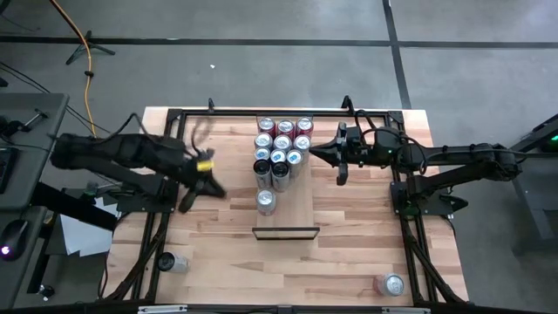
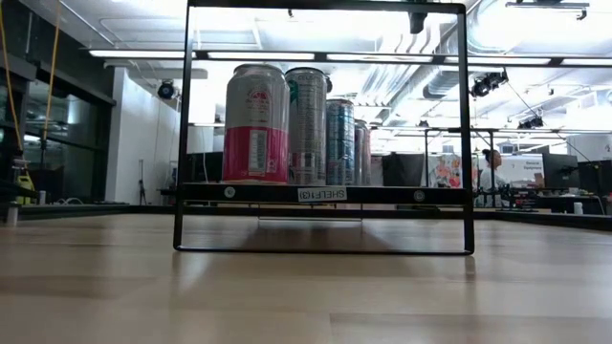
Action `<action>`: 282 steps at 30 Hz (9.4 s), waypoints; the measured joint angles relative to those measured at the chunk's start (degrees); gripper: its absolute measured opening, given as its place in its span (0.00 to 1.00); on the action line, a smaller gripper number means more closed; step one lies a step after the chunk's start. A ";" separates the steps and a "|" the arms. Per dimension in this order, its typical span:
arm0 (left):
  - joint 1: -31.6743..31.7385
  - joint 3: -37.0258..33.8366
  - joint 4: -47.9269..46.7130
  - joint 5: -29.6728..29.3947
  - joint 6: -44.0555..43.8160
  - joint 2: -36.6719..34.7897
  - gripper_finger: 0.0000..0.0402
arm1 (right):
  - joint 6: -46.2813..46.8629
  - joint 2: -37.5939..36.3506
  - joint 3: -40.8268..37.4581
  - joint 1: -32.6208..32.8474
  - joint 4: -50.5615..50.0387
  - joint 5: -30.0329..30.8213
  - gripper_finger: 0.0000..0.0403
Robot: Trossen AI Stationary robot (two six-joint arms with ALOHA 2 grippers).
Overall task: Place canned beverage on shelf
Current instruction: Put the white pink soda can on the shelf aligned with the other white pink soda cans
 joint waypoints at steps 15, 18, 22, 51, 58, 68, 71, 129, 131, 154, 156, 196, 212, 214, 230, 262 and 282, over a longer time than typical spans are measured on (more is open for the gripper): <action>-18.14 19.76 -41.88 -1.60 -25.28 9.55 0.27 | -0.02 -0.01 -0.01 0.00 -2.07 1.41 0.00; -21.93 19.76 -42.46 -1.61 -30.24 9.60 0.40 | -0.02 0.00 -0.01 0.00 -2.61 1.41 0.00; -26.64 18.80 -41.35 -1.82 -37.70 9.62 0.55 | -0.02 -0.02 -0.01 0.00 -3.74 1.40 0.00; -51.82 17.96 -43.32 2.00 -108.44 25.10 0.69 | -0.07 -0.02 -0.01 -0.02 -7.74 3.39 0.00; -51.78 17.96 -43.38 3.21 -107.75 30.27 0.69 | 0.02 -0.02 -0.01 -1.29 -8.58 4.54 0.00; -51.76 17.96 -44.42 1.38 -107.51 34.91 0.69 | 0.04 -0.02 0.00 -2.25 -8.51 4.56 0.00; -51.73 17.96 -44.22 1.40 -106.39 35.83 0.69 | 0.15 -0.02 -0.01 -2.25 -8.51 4.55 0.00; -22.81 24.67 -44.53 -7.54 -68.04 11.94 0.45 | 3.54 -0.02 -0.01 -2.09 -11.05 4.62 0.00; -18.76 28.25 -45.75 -8.03 -63.49 12.73 0.45 | 3.60 -0.02 -0.01 -2.08 -11.03 4.59 0.00; 9.58 63.60 -45.64 -7.77 -4.55 42.37 0.45 | 1.47 8.80 25.63 6.57 -28.91 6.65 0.57; 10.16 64.66 -45.73 -7.84 -3.25 43.34 0.45 | 0.12 11.25 30.03 6.67 -35.06 8.68 0.69; 30.97 64.78 -31.07 6.79 -28.07 47.18 0.47 | -38.81 32.16 48.49 6.05 -41.55 46.54 0.83; 31.00 64.78 -31.27 5.62 -26.82 47.18 0.48 | -37.83 32.39 48.49 5.01 -41.56 46.85 0.48; 31.02 64.78 -31.25 6.02 -26.17 47.18 0.48 | -37.76 32.39 48.49 5.01 -41.56 47.09 0.48; 33.42 64.76 -30.93 9.55 -21.79 47.16 0.48 | -38.29 32.39 48.47 5.34 -41.34 48.12 0.48; 33.86 64.82 -31.08 12.07 -16.46 47.22 0.85 | -38.21 32.30 48.29 5.31 -41.91 44.87 0.48; 29.19 46.58 -19.22 -7.19 1.45 26.39 0.86 | 6.90 5.66 27.74 9.45 -69.81 41.05 0.48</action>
